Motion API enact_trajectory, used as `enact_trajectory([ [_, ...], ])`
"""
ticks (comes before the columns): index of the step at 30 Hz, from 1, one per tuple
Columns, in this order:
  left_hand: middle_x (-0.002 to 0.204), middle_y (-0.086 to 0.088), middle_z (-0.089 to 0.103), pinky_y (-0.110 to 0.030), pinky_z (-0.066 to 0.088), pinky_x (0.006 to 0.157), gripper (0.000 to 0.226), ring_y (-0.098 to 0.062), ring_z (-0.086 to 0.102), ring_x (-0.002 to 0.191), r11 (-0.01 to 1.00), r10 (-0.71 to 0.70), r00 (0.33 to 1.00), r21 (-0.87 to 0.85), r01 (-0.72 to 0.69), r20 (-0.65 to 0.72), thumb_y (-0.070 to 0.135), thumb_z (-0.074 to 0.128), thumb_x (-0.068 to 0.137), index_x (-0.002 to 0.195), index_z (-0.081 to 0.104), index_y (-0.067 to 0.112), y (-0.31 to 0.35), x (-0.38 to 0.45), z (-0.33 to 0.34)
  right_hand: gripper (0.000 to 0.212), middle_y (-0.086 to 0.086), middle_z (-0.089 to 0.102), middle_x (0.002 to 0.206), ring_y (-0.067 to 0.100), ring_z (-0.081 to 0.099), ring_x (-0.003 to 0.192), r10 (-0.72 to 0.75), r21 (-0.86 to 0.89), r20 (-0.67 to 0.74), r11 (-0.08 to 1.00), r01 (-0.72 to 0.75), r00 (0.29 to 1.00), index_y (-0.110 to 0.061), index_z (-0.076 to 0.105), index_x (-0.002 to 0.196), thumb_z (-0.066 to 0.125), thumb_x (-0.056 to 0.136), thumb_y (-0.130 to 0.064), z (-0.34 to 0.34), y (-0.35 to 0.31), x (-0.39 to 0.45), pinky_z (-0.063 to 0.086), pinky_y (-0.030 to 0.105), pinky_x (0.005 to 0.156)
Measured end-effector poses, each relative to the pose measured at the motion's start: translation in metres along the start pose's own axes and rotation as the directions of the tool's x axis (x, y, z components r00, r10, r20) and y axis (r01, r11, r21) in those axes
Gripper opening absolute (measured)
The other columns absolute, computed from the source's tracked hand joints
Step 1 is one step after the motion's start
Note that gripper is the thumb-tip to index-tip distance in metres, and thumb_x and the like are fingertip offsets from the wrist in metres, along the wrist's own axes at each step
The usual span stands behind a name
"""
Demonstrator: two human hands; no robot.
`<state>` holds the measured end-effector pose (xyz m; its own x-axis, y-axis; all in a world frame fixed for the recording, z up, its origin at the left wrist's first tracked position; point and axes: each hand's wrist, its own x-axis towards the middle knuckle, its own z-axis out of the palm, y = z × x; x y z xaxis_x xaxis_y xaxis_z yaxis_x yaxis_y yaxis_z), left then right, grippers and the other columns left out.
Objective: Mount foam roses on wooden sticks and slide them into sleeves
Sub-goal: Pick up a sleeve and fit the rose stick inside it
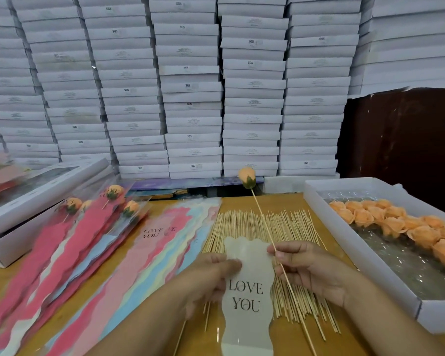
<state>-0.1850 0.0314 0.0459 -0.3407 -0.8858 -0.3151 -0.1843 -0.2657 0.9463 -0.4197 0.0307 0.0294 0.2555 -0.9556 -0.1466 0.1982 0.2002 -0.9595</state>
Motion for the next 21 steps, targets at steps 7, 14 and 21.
enact_trajectory([
  [7, 0.091, -0.011, 0.077, -0.030, 0.057, 0.061, 0.023, -0.024, 0.074, 0.078, 0.993, 0.083, 0.994, -0.083, -0.089, -0.075, 0.033, 0.063, 0.098, 0.094, 0.068, 0.011, -0.003, 0.009, 0.004, 0.023, 0.017, 0.072, 0.085, 0.021, 0.071, 0.072, 0.031, -0.038, 0.062, 0.999, -0.028, 0.998, -0.004, 0.078, 0.097, 0.074, 0.075, -0.004, 0.000, 0.005, 0.001, 0.059, 0.026, 0.062],
  [14, 0.083, -0.016, 0.076, -0.027, 0.056, 0.059, 0.022, -0.021, 0.070, 0.065, 0.982, 0.179, 0.970, -0.037, -0.187, -0.166, 0.019, 0.065, 0.097, 0.085, 0.077, 0.004, -0.005, 0.011, 0.010, 0.025, 0.016, 0.074, 0.103, 0.019, 0.071, 0.073, -0.019, -0.003, 0.064, 1.000, 0.019, 0.998, -0.004, 0.077, 0.100, 0.072, 0.076, -0.003, -0.001, 0.001, 0.000, 0.060, 0.026, 0.062],
  [21, 0.083, -0.010, 0.078, -0.032, 0.059, 0.057, 0.034, -0.025, 0.076, 0.070, 0.984, 0.114, 0.965, -0.106, -0.142, -0.238, 0.008, 0.091, 0.068, 0.096, 0.073, 0.016, -0.005, 0.011, 0.007, 0.024, 0.015, 0.075, 0.104, 0.019, 0.071, 0.072, -0.058, 0.004, -0.005, 0.998, 0.058, 0.998, -0.004, 0.078, 0.099, 0.072, 0.076, -0.005, -0.001, -0.002, -0.001, 0.059, 0.026, 0.062],
])
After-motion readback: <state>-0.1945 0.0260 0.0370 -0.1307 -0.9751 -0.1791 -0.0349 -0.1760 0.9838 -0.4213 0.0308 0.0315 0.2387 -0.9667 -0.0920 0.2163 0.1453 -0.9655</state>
